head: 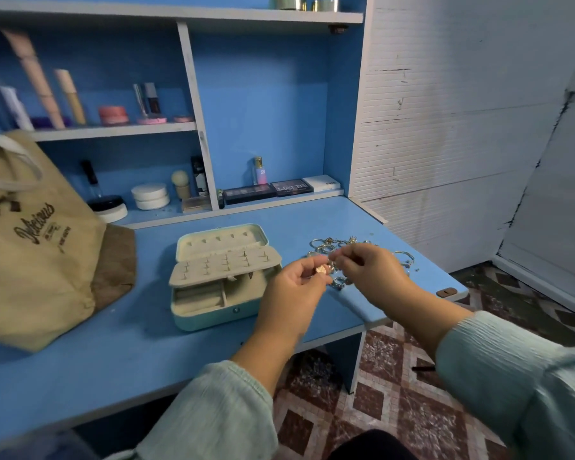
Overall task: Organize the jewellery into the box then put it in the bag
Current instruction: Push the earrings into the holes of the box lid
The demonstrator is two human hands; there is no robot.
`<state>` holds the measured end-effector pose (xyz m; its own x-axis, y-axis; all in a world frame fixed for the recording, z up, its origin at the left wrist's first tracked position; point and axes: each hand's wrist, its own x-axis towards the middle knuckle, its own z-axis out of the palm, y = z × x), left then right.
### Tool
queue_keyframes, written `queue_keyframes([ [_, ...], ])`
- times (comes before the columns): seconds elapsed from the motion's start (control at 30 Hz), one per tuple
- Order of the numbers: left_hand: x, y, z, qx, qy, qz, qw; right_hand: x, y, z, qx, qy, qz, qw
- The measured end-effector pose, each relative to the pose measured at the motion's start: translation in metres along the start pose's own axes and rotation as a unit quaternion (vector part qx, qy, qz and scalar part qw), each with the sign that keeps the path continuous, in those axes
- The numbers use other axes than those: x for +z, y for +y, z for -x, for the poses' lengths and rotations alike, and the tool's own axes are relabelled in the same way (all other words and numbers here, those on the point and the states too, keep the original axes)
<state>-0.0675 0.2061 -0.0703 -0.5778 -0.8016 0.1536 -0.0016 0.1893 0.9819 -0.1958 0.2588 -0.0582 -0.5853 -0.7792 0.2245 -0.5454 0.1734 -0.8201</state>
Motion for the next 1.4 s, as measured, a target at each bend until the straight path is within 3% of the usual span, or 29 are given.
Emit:
queue_keyframes([
  [0.17, -0.026, -0.001, 0.005, 0.038, -0.014, -0.063, 0.997, 0.021, -0.021, -0.006, 0.067, -0.048, -0.171, 0.982],
  [0.3, -0.044, -0.001, 0.008, 0.077, -0.002, -0.107, 0.991, 0.039, -0.032, -0.011, 0.087, -0.098, -0.242, 0.961],
  [0.6, -0.071, -0.002, 0.009, 0.171, 0.039, -0.225, 0.959, 0.056, -0.046, -0.020, 0.080, -0.092, -0.292, 0.949],
  [1.07, -0.103, 0.012, -0.032, 0.185, 0.082, -0.377, 0.904, 0.070, -0.059, -0.071, 0.058, -0.081, -0.327, 0.940],
  [1.4, -0.105, 0.006, -0.066, 0.214, 0.052, -0.468, 0.856, 0.094, -0.049, -0.101, 0.077, -0.058, -0.512, 0.854],
])
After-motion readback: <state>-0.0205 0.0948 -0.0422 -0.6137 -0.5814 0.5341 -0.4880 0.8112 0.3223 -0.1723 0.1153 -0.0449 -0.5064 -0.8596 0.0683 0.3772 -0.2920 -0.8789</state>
